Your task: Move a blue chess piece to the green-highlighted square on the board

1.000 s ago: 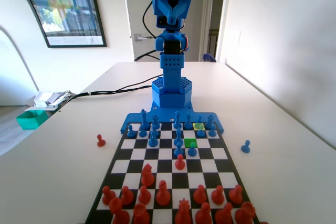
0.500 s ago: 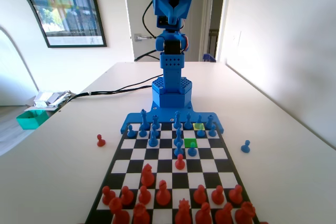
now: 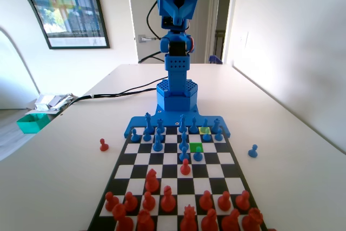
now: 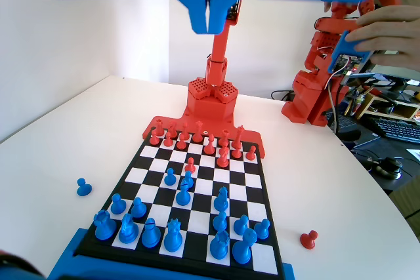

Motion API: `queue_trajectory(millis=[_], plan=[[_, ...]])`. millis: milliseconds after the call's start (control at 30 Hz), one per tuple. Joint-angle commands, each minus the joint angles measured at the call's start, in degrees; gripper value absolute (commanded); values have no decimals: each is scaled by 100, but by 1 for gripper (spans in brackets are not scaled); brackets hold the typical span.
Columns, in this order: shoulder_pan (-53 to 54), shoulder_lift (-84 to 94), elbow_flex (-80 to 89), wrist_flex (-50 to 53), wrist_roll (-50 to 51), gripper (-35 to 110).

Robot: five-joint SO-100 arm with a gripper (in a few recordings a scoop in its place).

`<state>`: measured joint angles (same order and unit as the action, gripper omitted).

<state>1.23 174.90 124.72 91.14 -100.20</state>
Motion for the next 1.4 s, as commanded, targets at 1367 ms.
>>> queue_trajectory(millis=[1367], plan=[[-1644, -4175, -1336, -62, 3700, 1]])
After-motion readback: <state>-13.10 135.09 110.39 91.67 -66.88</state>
